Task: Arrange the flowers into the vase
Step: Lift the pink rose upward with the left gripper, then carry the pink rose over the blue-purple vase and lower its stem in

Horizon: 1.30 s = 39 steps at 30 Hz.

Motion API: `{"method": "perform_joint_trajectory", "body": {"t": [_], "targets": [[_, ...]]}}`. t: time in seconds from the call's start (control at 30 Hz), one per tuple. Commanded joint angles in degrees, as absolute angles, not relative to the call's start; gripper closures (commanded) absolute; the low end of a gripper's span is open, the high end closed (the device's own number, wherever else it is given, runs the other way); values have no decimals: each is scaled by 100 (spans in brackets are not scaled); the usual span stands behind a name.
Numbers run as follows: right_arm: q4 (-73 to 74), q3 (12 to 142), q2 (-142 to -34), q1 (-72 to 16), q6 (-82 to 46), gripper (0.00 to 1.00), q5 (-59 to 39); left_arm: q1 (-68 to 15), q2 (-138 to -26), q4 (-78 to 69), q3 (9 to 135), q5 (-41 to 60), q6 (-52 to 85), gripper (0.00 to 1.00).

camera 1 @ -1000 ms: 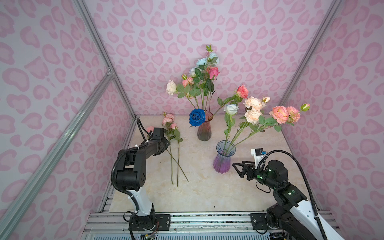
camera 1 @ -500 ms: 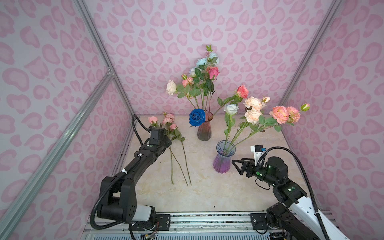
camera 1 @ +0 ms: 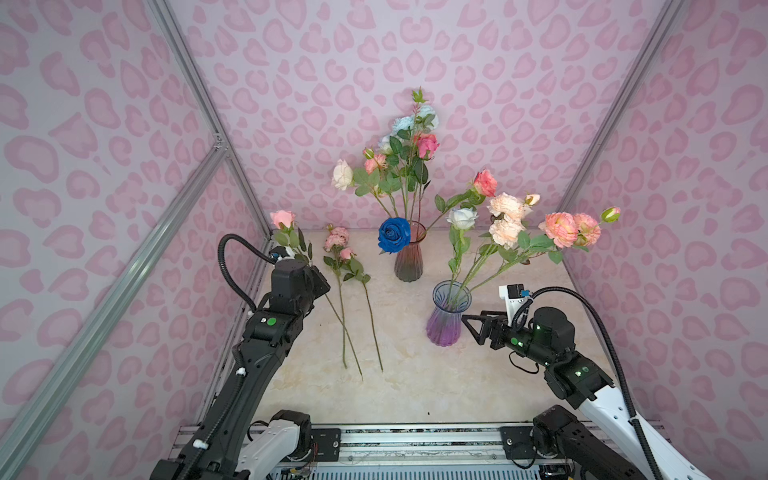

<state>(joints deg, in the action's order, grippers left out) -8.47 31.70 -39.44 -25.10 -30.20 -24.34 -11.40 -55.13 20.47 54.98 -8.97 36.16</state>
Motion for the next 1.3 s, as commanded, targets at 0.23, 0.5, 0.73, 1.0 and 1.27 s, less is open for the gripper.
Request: {"method": "perform_joint_trajectory", "body": {"t": [0.23,0.5,0.73,1.0,1.27], "targets": [[-689,3251,-3951,-2655,-3000,10,-2352,-1736,-4588,1664,5618,-651,3189,97],[-859,3353,-3876,-2685,-2884,10,-2209,-2935,-4221,787,5613,-770,2705,97],[-950,3237,-3655,-2688,-2862,10,-2002,-3998,-4199,-153,5370,-757,1877,97],[-1131,3168,-3387,-2680,-2786,10,-1828,-5021,-4402,-829,5798,-700,1144,97],[-1135,3199,-3350,-2678,-2697,10,-1714,-5665,-5470,-2062,6450,-403,343,97]]}}
